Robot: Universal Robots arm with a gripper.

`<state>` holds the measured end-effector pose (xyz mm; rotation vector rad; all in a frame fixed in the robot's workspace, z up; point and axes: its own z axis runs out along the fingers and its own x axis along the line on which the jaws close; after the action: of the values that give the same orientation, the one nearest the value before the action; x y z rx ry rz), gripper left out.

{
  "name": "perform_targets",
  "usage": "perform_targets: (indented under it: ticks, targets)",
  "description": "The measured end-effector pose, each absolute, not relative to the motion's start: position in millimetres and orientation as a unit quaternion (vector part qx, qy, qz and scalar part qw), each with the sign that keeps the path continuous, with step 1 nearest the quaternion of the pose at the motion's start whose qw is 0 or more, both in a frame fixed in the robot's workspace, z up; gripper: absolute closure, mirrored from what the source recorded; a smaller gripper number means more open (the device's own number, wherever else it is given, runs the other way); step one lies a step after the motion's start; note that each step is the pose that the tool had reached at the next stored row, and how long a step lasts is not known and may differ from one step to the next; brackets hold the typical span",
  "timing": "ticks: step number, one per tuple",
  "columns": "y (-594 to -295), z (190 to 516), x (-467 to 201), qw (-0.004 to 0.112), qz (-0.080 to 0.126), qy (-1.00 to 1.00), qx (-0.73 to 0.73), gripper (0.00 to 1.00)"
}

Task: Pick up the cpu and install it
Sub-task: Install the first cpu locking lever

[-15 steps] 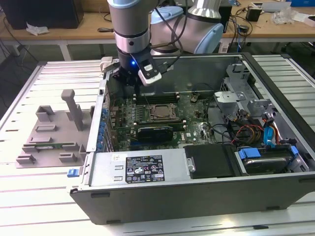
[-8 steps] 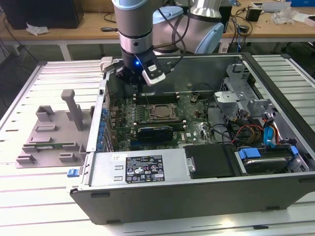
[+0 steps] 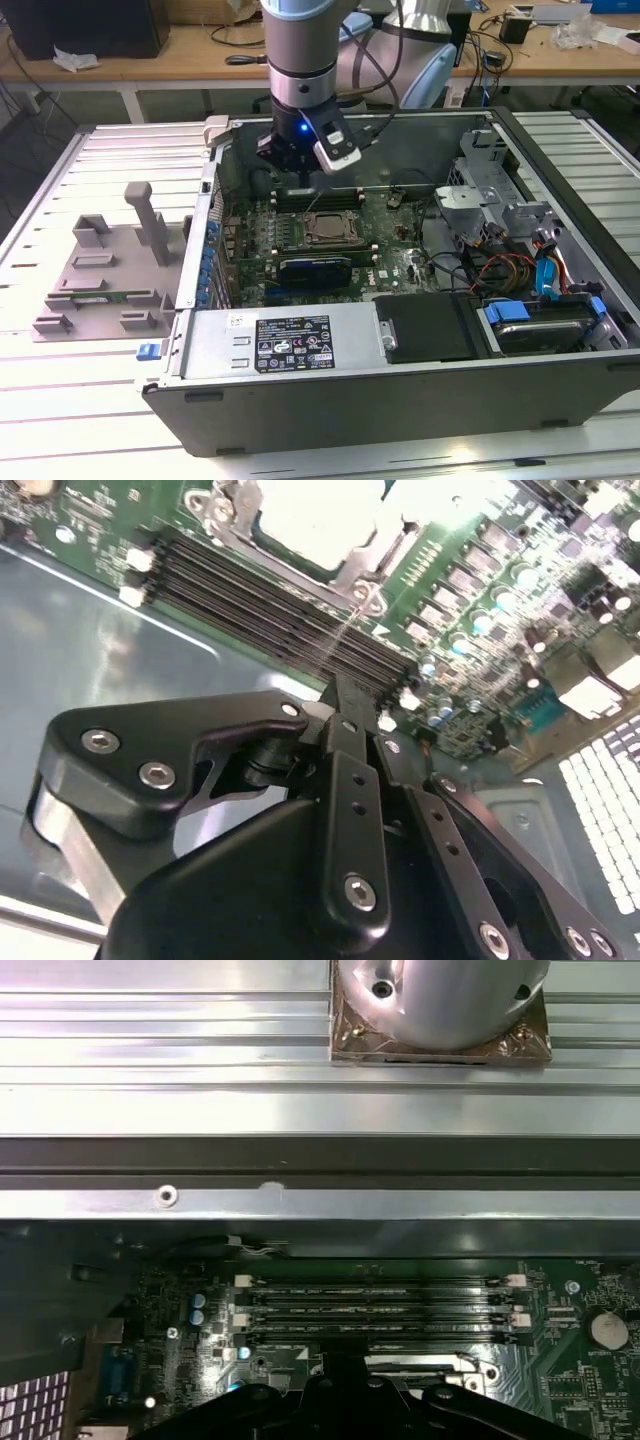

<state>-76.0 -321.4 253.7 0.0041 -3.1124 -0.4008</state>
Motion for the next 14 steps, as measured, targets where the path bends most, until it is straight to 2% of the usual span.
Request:
perform_targets:
  ticks: [6,9,12,14]
  targets:
    - [-321.4,253.6,-75.1,0.001,-0.128,-0.992,0.002,0.89]
    - [-321.4,252.3,-75.2,-0.006,-0.128,-0.992,0.002,0.89]
    - [-321.7,251.2,-75.2,-0.022,-0.128,-0.992,0.004,0.89]
    - [-322.4,250.3,-75.2,-0.046,-0.128,-0.991,0.008,0.89]
